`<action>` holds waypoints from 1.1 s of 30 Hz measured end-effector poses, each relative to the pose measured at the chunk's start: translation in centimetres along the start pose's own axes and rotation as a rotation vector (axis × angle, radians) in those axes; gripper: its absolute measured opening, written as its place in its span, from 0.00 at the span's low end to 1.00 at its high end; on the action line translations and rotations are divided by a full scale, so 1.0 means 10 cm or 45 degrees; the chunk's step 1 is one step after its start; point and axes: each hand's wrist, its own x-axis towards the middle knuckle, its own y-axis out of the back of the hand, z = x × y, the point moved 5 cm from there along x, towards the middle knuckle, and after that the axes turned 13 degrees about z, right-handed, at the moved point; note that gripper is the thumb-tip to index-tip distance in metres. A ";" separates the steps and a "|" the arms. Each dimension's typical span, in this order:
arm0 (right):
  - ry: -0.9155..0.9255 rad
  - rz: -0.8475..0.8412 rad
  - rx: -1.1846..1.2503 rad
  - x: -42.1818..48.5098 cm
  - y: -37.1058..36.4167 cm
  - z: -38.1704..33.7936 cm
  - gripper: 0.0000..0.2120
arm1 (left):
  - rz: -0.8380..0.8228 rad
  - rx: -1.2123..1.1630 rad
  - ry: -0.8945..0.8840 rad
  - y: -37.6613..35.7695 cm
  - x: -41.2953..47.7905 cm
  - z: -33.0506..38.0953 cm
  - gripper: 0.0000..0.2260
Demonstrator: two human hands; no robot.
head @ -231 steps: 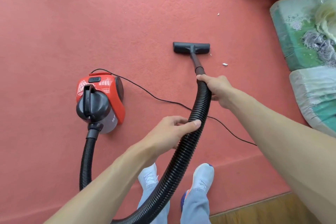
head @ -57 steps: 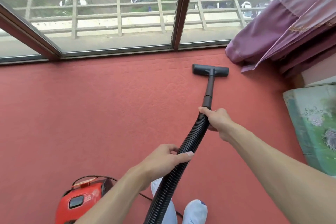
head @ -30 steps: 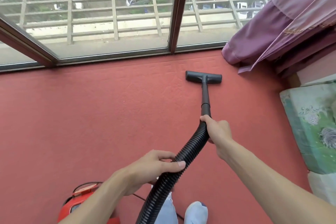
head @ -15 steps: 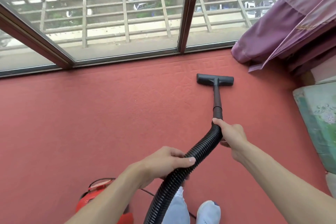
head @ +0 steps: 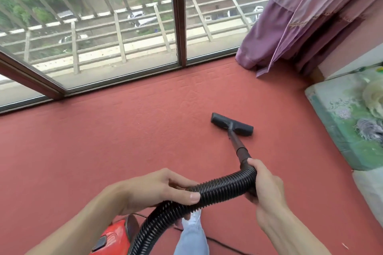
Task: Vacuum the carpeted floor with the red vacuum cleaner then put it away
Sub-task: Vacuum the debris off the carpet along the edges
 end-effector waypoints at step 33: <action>-0.664 0.425 0.839 0.03 2.36 1.60 0.10 | -0.123 0.557 -0.120 -2.16 -0.26 0.06 0.13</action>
